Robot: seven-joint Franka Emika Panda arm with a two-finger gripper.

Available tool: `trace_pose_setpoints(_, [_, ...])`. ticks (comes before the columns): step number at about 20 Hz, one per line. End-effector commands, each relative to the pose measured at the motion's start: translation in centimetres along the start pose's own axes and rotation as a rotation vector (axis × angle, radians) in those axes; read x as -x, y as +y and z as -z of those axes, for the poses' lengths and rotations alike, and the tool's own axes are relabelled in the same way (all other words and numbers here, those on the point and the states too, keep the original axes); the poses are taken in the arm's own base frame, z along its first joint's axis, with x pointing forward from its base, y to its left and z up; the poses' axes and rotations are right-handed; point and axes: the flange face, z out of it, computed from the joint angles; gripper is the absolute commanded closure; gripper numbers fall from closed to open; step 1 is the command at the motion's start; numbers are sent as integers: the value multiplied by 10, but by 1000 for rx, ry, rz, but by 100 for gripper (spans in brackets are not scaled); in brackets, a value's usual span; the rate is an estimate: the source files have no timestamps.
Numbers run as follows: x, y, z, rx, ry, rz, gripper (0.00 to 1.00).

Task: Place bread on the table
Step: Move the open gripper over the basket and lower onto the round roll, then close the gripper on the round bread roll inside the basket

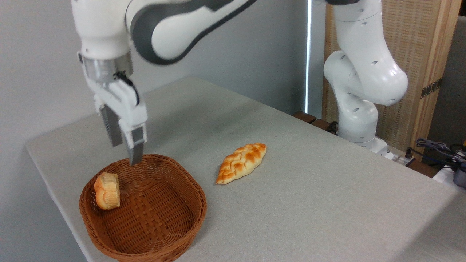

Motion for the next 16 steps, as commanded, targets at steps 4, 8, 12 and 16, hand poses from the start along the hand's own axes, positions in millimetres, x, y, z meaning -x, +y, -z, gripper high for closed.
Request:
trace_pose_setpoints(4, [-18, -19, -10, -69, 126, 21, 0])
trace_pose_setpoints(8, [-19, -33, -9, -149, 148, -52, 0])
trace_pose_setpoints(12, [-22, -33, -32, -211, 82, -128, 0])
trace_pose_setpoints(16, [-31, -34, -48, -227, 120, -134, 0])
